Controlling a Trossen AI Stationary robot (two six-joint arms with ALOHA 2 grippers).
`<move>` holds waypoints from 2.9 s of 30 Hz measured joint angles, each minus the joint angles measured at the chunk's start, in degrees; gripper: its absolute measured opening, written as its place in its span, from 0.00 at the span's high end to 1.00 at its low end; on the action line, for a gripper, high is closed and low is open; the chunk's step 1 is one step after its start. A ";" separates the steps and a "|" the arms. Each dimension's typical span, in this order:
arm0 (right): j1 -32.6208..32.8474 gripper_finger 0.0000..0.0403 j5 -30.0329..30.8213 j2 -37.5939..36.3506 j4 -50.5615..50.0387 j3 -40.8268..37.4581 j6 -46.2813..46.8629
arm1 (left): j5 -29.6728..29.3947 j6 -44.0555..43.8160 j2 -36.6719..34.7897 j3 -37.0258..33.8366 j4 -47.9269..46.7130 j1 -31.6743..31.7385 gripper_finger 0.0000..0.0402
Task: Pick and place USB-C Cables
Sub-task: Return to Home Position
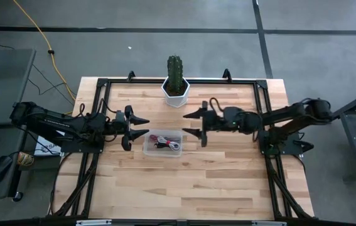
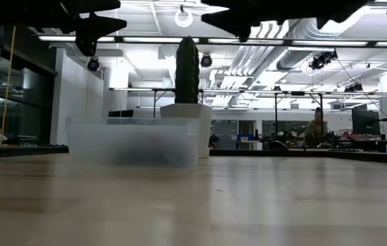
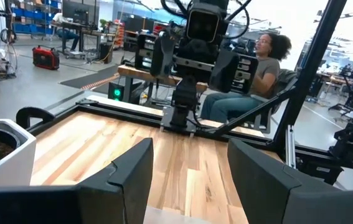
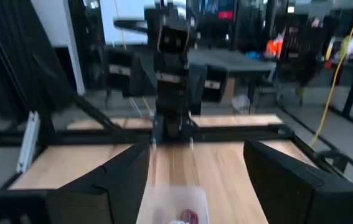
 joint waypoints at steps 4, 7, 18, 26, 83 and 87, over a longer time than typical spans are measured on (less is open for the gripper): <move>0.11 0.37 -0.11 -2.87 3.65 -4.24 0.82 | -0.04 0.00 0.00 0.00 0.06 0.00 0.53; 0.11 0.37 0.04 -3.11 3.79 -4.99 0.83 | -0.48 0.00 0.00 0.00 0.08 0.00 0.53; 0.11 0.37 -0.01 -2.93 3.97 -4.89 0.83 | -0.58 0.00 0.00 0.00 0.19 0.00 0.53; 0.11 0.37 -0.03 -2.88 3.80 -4.83 0.83 | 0.22 0.02 0.00 0.00 -1.01 -0.02 0.53; 0.11 0.37 -0.06 -2.84 0.57 -4.79 2.10 | 9.85 3.41 -30.60 -11.67 -17.75 9.73 1.00; 0.11 0.37 -0.06 -2.84 0.04 -4.79 2.14 | 9.46 3.42 -30.61 -11.67 -17.30 8.84 1.00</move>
